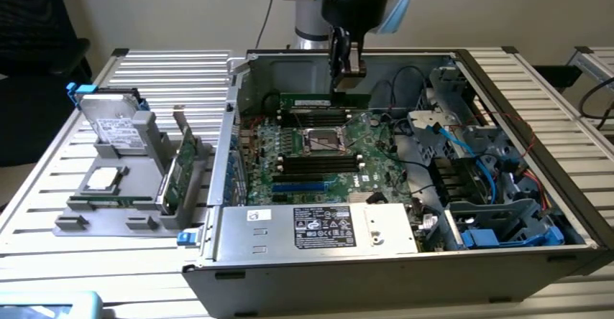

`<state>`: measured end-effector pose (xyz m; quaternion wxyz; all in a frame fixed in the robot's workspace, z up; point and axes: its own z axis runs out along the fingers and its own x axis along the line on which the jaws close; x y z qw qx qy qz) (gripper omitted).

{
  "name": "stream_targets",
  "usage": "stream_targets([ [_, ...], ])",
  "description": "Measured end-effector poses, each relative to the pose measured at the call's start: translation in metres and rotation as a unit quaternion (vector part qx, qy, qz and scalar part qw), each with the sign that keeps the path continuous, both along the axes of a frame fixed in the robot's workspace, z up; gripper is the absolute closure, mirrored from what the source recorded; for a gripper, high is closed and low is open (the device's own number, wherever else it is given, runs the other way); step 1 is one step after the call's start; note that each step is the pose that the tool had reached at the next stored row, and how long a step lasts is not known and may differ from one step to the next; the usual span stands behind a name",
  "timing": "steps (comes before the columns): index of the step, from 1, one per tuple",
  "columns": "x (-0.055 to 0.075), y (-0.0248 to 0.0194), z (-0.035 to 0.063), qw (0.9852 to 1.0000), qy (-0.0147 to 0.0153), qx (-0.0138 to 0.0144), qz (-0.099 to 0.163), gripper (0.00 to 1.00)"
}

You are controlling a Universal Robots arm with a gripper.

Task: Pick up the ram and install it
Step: 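Pick up the ram and move it above insertion slot, then insert the ram into the slot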

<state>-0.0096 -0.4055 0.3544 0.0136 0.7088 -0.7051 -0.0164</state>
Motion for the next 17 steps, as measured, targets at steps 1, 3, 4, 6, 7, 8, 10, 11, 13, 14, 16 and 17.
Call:
stream_targets([
  [1,0.0,0.0005,-0.0015,1.0,-0.0002,0.0,0.0,0.87],
  [3,0.0001,0.0007,-0.005,1.0,-0.0011,-0.0001,0.0,0.87],
  [4,0.0001,0.0008,-0.0065,1.0,-0.0012,0.0,0.0,0.87],
  [6,0.0,0.0007,-0.0085,1.0,-0.0013,0.0002,0.0,0.87],
  [7,0.0,0.0007,-0.0085,1.0,-0.0007,0.0001,0.0,0.87],
  [8,0.0,0.0007,-0.0085,1.0,-0.0008,0.0001,0.0,0.87],
  [10,0.0,0.0007,-0.0086,1.0,-0.0008,0.0002,0.0,0.87],
  [11,0.0,0.0007,-0.0086,1.0,-0.0008,0.0003,0.0,0.87],
  [13,0.0,0.0007,-0.0086,1.0,-0.0008,0.0002,0.0,0.87],
  [14,0.0,0.0007,-0.0086,1.0,-0.0008,0.0002,0.0,0.87],
  [16,0.0,0.0008,-0.0086,1.0,-0.0008,0.0003,0.0,0.87],
  [17,0.0001,0.0009,-0.0088,1.0,-0.0009,0.0004,0.0,0.87],
])
